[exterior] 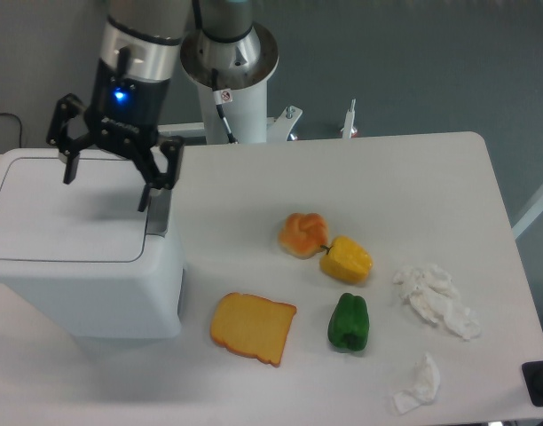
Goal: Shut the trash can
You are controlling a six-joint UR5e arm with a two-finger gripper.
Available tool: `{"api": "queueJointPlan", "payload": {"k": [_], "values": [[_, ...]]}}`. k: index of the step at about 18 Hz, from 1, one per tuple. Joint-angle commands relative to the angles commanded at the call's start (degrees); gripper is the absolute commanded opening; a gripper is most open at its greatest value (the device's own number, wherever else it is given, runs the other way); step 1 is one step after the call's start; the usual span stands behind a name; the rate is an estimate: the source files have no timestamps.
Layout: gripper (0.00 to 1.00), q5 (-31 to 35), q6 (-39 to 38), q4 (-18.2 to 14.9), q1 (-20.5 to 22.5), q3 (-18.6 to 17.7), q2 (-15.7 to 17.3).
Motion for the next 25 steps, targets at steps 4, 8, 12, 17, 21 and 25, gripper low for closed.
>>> {"api": "queueJointPlan", "payload": {"k": [4,8,12,17,21,25], "values": [[1.0,-0.5,4.9,0.0,4.8,0.5,-0.1],[1.0,0.0,12.9,0.1,9.9,0.6,-0.3],[1.0,0.1,25.5,0.0,15.3,0.7,-1.9],[1.0,4.5,39.4,0.0,19.8,1.0,-2.0],[1.0,12.1,46.0,-0.2,20.7,0.2,-1.3],[1.0,19.7,53.6,-0.3,21.4,-1.4,0.2]]}}
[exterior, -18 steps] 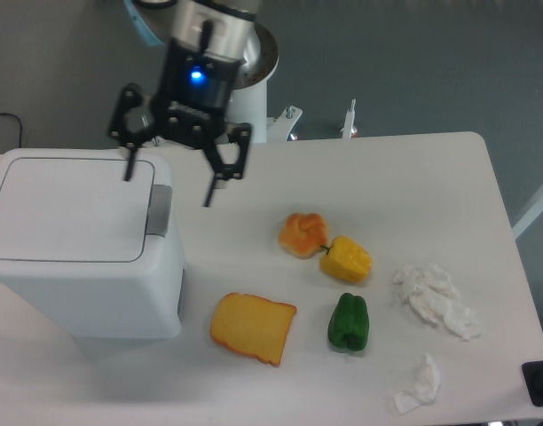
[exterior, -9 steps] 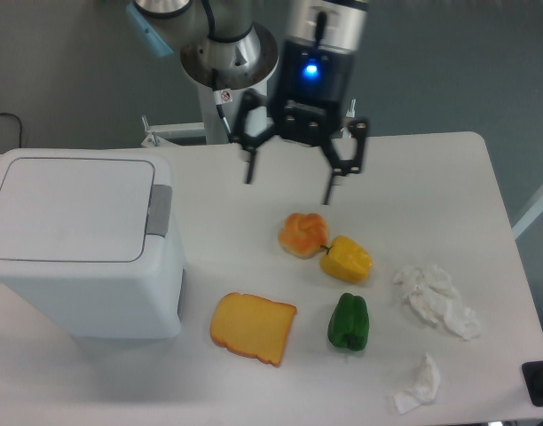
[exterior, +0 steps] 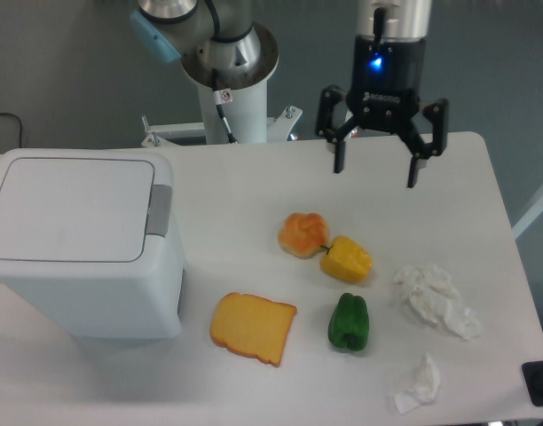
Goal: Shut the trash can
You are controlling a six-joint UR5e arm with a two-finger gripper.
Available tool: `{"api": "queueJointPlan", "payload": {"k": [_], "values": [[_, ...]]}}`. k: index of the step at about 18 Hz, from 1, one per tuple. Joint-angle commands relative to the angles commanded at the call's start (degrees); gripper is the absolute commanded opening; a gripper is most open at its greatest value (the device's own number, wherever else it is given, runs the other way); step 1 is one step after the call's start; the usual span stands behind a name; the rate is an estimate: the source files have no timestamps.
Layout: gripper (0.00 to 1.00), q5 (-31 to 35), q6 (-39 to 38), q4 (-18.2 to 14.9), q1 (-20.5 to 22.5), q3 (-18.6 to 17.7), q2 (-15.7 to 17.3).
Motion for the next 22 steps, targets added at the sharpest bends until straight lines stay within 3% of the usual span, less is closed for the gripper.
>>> {"api": "queueJointPlan", "payload": {"k": [4,8,15,22], "values": [[1.0,4.7,10.1,-1.2,0.7,-0.3,0.8],[1.0,5.2,16.1,-2.7,1.6,-0.2,0.8],[1.0,5.5,30.2,-6.8,8.2,-0.9,1.8],[1.0,4.3,33.9,-7.3,10.8,-2.6,2.8]]}}
